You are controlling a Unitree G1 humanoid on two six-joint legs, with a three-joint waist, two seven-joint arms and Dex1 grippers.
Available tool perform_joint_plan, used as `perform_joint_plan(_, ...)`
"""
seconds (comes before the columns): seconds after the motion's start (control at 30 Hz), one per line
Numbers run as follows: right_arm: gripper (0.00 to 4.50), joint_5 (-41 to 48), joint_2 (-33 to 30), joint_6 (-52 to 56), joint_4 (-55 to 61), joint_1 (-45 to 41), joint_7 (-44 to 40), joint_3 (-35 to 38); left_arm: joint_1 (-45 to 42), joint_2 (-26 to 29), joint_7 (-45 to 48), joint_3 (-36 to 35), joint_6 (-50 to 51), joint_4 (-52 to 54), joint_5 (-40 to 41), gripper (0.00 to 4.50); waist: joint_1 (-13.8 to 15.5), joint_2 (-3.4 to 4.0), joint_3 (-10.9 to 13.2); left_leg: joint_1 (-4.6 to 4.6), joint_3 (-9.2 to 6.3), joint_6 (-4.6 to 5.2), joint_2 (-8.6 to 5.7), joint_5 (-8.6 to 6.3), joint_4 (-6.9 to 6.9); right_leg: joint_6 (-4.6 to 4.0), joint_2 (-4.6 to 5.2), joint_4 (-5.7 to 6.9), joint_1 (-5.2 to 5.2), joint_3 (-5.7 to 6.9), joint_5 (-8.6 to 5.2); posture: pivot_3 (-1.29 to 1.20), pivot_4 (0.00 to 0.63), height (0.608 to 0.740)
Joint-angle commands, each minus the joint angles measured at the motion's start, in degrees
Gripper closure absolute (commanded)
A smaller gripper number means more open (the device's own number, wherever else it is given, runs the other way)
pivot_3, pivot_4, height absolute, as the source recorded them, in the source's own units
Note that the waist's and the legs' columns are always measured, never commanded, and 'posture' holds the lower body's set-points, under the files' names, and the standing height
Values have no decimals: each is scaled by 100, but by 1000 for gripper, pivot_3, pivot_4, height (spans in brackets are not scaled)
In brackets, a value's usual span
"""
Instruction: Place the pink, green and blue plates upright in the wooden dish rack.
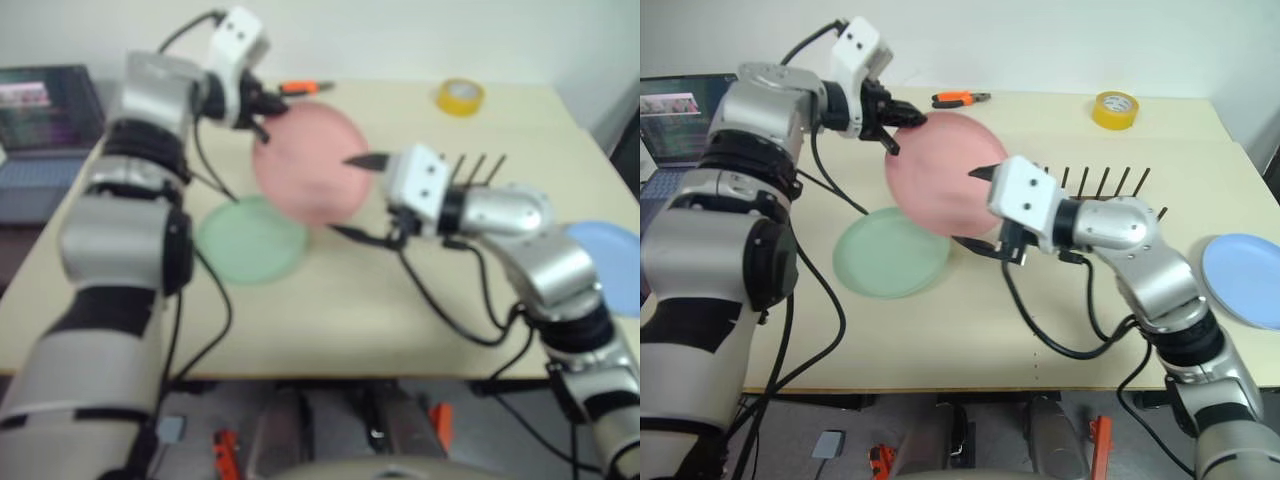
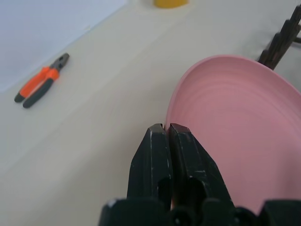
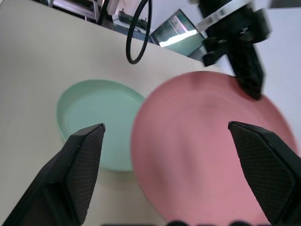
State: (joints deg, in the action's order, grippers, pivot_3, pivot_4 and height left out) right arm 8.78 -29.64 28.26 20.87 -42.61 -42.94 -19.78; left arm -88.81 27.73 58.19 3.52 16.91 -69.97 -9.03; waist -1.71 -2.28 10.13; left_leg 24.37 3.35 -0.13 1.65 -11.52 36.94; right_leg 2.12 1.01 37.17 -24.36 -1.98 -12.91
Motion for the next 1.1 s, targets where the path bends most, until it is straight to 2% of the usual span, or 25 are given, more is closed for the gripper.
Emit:
perform_joint_plan(0.03,0,-580,297,-358,-249,-170,187,-456,-326,-14,18,-58,11,355,146,4453,-2,0,0,0,0,0,0,0,0,0,0,0,-1,0,0,0,150,740)
perform_joint_plan(0.33,0,-1379,741,-528,-1027,-165,387,-853,-185,-55,227,17,388,893,284,4453,-11,0,0,2,1,1,2,1,5,2,1,8,-3,0,2,0,150,740)
perform_joint_plan(0.47,977,-1600,773,-656,-1227,-92,359,-879,-147,-35,290,40,541,1091,338,4500,-12,0,0,1,-1,1,2,1,4,1,-1,9,-3,0,1,0,150,740)
perform_joint_plan(0.77,4278,-1967,863,-936,-1565,-64,467,-808,-20,-17,398,72,770,1408,388,4500,-17,0,0,1,-1,1,1,1,3,1,-1,9,-5,-3,1,0,150,740)
perform_joint_plan(0.8,4478,-1997,875,-965,-1589,-63,479,-795,-10,-9,397,74,778,1415,390,4500,-21,0,0,0,-2,1,1,1,3,1,-1,9,-5,-5,1,0,150,740)
perform_joint_plan(1.1,4478,-2099,939,-1148,-1705,-30,455,-700,56,33,369,92,809,1426,396,4500,-16,0,0,0,-2,1,1,1,3,2,-1,10,-5,-6,1,0,150,740)
